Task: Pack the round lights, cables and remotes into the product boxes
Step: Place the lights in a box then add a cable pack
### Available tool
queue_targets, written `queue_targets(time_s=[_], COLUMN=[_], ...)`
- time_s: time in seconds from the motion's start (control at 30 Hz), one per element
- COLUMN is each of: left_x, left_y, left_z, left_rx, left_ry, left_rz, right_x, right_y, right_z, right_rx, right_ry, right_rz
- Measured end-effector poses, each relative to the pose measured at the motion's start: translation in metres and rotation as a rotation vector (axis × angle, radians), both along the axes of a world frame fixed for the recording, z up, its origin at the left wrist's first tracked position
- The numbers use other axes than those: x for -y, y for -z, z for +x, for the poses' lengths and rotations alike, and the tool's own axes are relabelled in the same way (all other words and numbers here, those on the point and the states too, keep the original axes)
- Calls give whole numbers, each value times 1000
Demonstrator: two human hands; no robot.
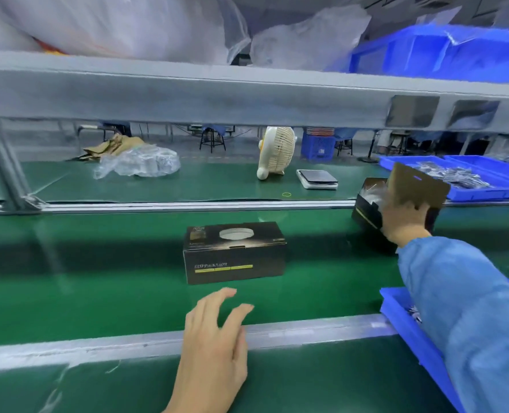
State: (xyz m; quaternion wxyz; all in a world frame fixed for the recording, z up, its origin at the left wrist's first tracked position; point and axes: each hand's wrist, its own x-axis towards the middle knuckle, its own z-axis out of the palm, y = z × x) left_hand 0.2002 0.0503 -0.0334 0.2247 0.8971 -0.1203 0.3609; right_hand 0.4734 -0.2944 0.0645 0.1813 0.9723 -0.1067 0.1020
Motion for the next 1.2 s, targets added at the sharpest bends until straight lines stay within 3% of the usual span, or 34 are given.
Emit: queue_targets(time_s=[0.13,0.23,0.33,0.4,0.47,0.57,0.63,0.73,0.83,0.87,0.93,0.97,1.0,1.03,1.1,1.13,1.2], left_x=[5,5,3,0,-4,-18,-33,-57,-60,-57,-37,-26,-17,-9,-1,-2,-7], left_y=[0,1,-3,-6,-14,-28,-40,-55,-65,-63,-61,-60,-57,-56,-60,-64,-80], left_z=[-1,-2,-2,-6,-15,-25,-36,-56,-71,-75,-92,-98,-102,-109,-114,-115,-121], left_rx=[-29,-74,-175,-201,-264,-316,-253,-108,-217,-252,-313,-353,-379,-390,-234,-97,196], left_ry=[71,52,-5,-7,31,110,58,24,77,99,147,174,222,254,181,63,-75], left_rz=[41,22,-133,-361,-758,-1369,-1495,-1403,-1297,-1288,-1214,-1202,-1215,-1257,-1174,-1041,-709], right_x=[-10,-31,-52,-60,-69,-88,-93,-95,-99,-95,-81,-69,-55,-37,-3,9,24], right_y=[-14,-49,-88,-112,-133,-145,-130,-78,-18,-7,-5,-10,-17,-23,-27,-24,-15], right_z=[-2,-14,-45,-84,-132,-217,-266,-323,-347,-348,-340,-333,-321,-308,-287,-281,-285], right_rx=[-2,-9,-62,-67,-30,71,123,69,10,7,87,231,375,425,163,10,-59], right_ry=[-45,-180,-248,-332,-443,-658,-814,-935,-1001,-1069,-1200,-1145,-1000,-803,-347,-181,-69], right_rz=[81,301,579,821,917,653,483,354,-33,60,570,743,785,696,398,288,179])
